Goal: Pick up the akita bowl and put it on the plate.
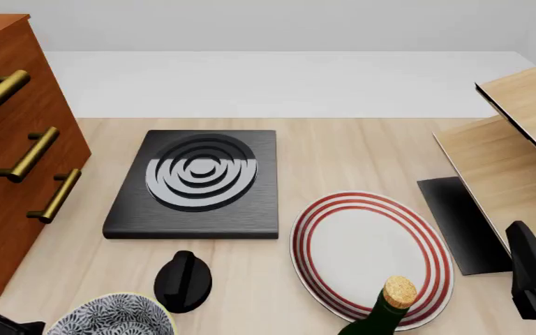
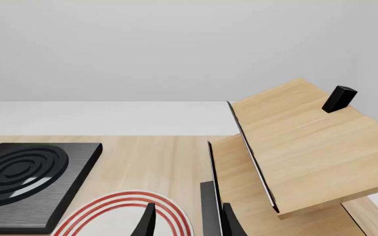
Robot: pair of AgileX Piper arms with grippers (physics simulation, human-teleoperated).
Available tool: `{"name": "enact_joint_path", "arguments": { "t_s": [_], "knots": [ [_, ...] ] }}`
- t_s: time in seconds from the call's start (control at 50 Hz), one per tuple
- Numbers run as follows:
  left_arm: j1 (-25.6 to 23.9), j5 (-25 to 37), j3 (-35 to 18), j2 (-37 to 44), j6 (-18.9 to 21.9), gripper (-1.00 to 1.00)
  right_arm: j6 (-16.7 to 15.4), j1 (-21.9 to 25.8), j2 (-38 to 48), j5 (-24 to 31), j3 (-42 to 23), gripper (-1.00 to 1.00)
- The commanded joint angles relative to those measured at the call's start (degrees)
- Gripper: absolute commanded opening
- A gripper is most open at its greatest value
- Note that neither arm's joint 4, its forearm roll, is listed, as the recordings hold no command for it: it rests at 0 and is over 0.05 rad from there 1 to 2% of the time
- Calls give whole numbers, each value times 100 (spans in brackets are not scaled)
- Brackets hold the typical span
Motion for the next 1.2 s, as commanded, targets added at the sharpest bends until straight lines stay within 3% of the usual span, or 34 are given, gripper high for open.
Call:
{"name": "enact_joint_path", "arguments": {
  "t_s": [0.02, 0.38, 0.4, 0.54, 0.64, 0.84, 1.08, 1.2],
  "knots": [
    [-43, -233, 218, 317, -32, 100, 0, 1, 1, 0, 0, 100],
    [-3, -437, 218, 540, 61, 100, 0, 0, 0, 0, 0, 100],
    [-10, -339, 218, 415, 133, -100, 0, 2, 1, 0, 0, 100],
    [-58, -155, 218, 223, 216, -100, 0, 0, 0, 0, 0, 100],
    [148, -92, 218, -43, 532, -100, -1, 1, -2, 0, 0, 100],
    [179, 540, 218, -706, 687, -100, 1, -1, -2, 0, 0, 100],
    [402, 527, 202, -1045, 963, -100, 0, 1, 0, 0, 0, 100],
    [606, 998, -223, -1322, 1243, -100, -1, 2, -1, 0, 0, 100]
  ]
}}
